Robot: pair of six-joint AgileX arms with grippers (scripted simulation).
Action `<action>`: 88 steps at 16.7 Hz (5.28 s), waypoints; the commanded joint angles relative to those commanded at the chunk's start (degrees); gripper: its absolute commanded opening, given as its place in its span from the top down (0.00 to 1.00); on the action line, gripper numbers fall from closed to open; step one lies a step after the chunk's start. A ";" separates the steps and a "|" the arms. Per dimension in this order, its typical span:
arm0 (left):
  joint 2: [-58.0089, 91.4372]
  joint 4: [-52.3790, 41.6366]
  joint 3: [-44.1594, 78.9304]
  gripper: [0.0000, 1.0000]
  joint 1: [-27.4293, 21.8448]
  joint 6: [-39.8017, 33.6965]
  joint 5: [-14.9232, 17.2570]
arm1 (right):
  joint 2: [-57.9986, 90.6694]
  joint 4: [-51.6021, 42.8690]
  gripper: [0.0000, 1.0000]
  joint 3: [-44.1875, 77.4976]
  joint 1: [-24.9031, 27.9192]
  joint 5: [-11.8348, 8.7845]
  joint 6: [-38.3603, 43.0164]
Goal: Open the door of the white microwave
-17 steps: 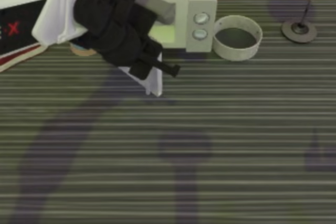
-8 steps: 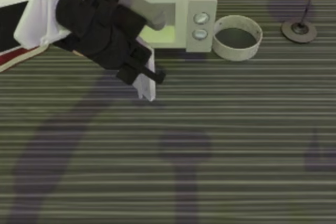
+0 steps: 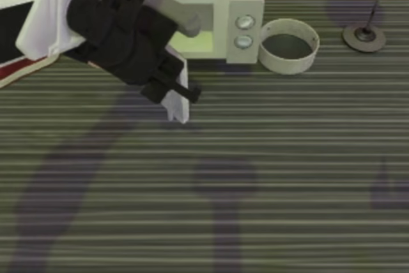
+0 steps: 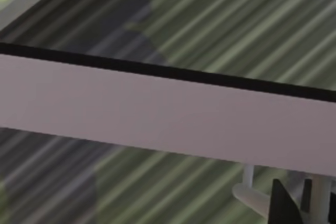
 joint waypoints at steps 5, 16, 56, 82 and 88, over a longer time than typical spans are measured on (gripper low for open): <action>0.00 0.00 0.00 1.00 0.00 0.00 0.00 | 0.00 0.00 0.00 0.00 0.00 0.00 0.00; -0.13 -0.02 -0.02 1.00 -0.24 -0.02 0.43 | 0.00 0.00 0.00 0.00 0.00 0.00 0.00; -3.40 -3.18 -3.55 1.00 6.35 16.03 8.47 | 0.00 0.00 0.00 0.00 0.00 0.00 0.00; -3.80 -3.75 -3.89 1.00 7.37 18.42 9.60 | 0.00 0.00 0.00 0.00 0.00 0.00 0.00; -3.80 -4.97 -3.72 1.00 8.48 21.71 11.13 | 0.00 0.00 0.00 0.00 0.00 0.00 0.00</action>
